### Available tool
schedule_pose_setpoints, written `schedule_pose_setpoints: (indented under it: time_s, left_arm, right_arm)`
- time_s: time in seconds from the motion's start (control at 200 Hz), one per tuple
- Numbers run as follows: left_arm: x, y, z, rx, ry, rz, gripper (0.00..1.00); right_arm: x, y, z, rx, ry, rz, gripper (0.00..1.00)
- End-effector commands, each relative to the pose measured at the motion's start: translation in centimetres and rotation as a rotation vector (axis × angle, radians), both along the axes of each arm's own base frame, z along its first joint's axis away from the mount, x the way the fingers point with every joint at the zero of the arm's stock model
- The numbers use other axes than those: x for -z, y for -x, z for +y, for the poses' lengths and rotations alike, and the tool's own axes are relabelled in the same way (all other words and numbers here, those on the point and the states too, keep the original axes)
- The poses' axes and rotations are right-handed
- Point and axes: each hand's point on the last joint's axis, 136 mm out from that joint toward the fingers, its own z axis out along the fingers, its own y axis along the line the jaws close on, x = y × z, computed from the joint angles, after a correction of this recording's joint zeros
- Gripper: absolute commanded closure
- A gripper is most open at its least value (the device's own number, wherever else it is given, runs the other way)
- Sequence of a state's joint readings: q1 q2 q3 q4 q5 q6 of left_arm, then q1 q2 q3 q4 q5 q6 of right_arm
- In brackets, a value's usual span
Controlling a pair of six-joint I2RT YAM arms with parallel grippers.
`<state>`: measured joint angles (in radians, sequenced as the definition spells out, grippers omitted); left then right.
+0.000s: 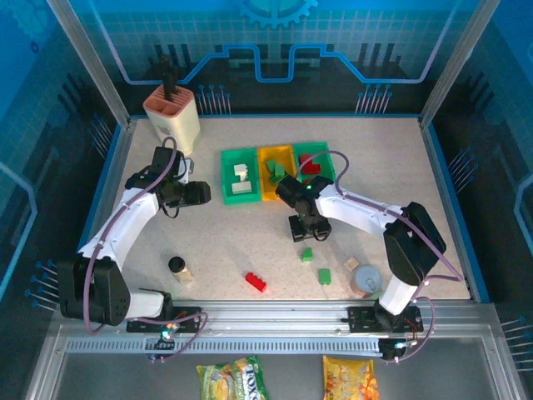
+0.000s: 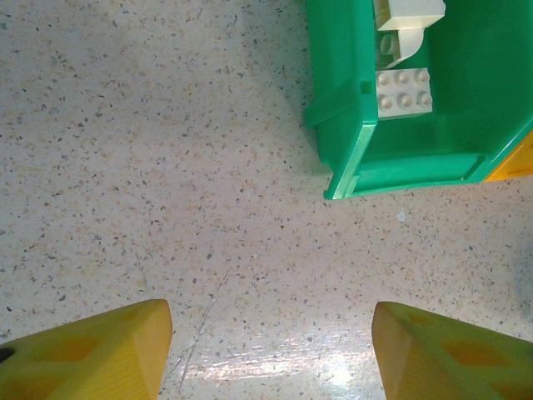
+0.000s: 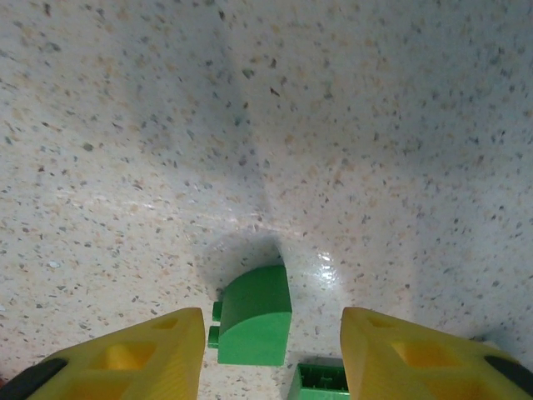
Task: Sort the legos into containers by color
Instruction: Pick up the lego from the bottom-center of the table.
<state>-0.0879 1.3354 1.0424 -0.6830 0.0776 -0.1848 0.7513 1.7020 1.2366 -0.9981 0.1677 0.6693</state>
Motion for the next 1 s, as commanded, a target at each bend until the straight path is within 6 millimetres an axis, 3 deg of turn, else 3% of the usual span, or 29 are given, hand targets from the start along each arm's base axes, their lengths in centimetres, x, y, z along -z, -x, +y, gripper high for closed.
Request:
schedule_pose_setpoints:
  time_s: [0.0,0.22,0.53,0.755,0.996]
  left_arm:
    - [-0.1,0.1,-0.1,-0.009,0.026,0.017,0.34]
    - [0.0,0.1,-0.1,-0.009,0.025,0.02,0.34]
    - [0.1,0.1,0.0,-0.012,0.019,0.023,0.34]
    - [0.2,0.2,0.1,-0.013,0.015,0.023,0.34]
    - [0.3,0.1,0.1,-0.012,0.015,0.026,0.34]
  right_arm:
    - [-0.1,0.7,0.0,0.047,-0.029,-0.009,0.51]
    - [1.0,2.1,0.0,0.077,-0.055,0.012,0.45]
    - [2.7,3.6,0.9,0.086,-0.065,0.046,0.45]
    - [4.5,4.0,1.3,0.082,-0.053,0.077,0.47]
    - [5.2,4.0,0.9,0.087,-0.027,0.078,0.51]
